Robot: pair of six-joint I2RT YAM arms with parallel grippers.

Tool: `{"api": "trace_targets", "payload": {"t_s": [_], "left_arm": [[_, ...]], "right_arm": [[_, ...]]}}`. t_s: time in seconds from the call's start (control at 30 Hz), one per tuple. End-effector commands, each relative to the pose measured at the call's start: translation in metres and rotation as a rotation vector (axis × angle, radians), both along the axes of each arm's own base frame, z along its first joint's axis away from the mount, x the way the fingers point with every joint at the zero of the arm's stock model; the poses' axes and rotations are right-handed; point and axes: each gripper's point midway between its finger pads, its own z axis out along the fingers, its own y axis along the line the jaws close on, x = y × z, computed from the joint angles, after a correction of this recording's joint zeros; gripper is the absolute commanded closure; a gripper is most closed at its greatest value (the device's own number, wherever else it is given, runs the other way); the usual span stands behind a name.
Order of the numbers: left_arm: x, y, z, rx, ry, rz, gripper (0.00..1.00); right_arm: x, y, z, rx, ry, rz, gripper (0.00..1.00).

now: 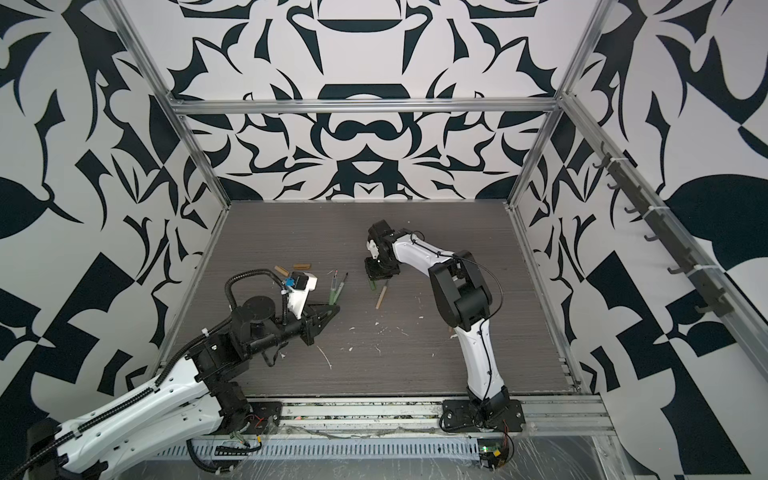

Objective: Insert the pens into the pen caps
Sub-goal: 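Lift the green cap with the right gripper while the left gripper holds the pen upright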

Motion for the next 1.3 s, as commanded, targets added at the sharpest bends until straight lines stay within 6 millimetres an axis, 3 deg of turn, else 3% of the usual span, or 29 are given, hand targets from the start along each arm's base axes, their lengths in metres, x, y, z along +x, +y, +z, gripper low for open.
{"api": "trace_targets", "payload": {"t_s": [0.0, 0.27, 0.43, 0.6, 0.73, 0.83, 1.27], "left_arm": [[0.0, 0.0, 0.004, -0.024, -0.011, 0.001, 0.97], [0.0, 0.001, 0.005, -0.027, -0.013, 0.002, 0.97], [0.0, 0.002, 0.006, -0.03, -0.017, 0.003, 0.97], [0.0, 0.002, 0.004, -0.027, -0.015, 0.004, 0.97], [0.0, 0.002, 0.002, -0.023, -0.011, 0.005, 0.97], [0.0, 0.002, 0.003, -0.027, -0.016, 0.009, 0.97], [-0.002, 0.004, 0.003, -0.033, -0.014, 0.01, 0.97]], "right_arm": [[-0.002, 0.001, 0.002, -0.004, -0.004, 0.014, 0.81], [-0.004, -0.008, -0.014, -0.055, 0.014, 0.005, 0.77], [-0.008, -0.002, -0.016, -0.044, 0.024, 0.009, 0.76], [-0.006, 0.003, 0.001, -0.025, -0.014, 0.008, 0.77], [0.0, 0.001, 0.027, -0.016, -0.079, -0.02, 0.83], [0.0, 0.004, 0.035, -0.028, -0.109, -0.015, 0.88], [-0.006, 0.017, 0.016, -0.052, -0.063, 0.031, 0.86]]}}
